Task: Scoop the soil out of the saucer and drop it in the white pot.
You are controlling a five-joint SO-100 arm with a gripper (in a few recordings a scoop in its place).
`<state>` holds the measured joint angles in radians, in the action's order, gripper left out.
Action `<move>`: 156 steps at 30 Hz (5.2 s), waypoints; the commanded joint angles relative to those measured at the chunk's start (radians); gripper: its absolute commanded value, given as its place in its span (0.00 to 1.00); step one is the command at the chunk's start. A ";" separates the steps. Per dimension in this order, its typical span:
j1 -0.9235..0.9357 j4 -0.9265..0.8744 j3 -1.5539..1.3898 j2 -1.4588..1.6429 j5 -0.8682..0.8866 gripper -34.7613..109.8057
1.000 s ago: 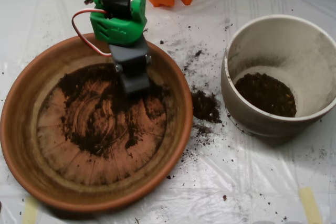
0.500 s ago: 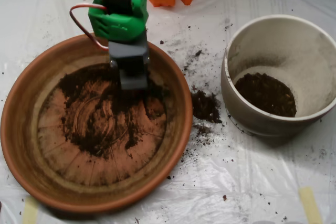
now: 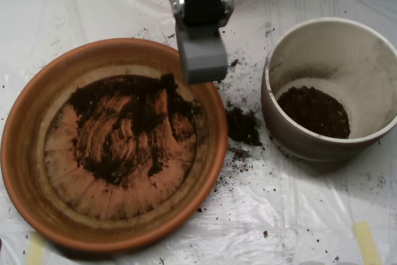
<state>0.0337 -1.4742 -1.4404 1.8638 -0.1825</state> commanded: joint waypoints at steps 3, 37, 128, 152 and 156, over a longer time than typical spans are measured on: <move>-0.158 -0.080 0.276 -0.005 0.002 0.24; -0.394 0.034 0.110 0.075 -0.035 0.50; -0.308 0.607 -1.666 1.485 0.041 0.25; -0.264 0.614 -1.669 1.485 0.098 0.24; -0.264 0.614 -1.669 1.485 0.098 0.24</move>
<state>-0.2270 -0.8820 -3.1124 3.2720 -0.0767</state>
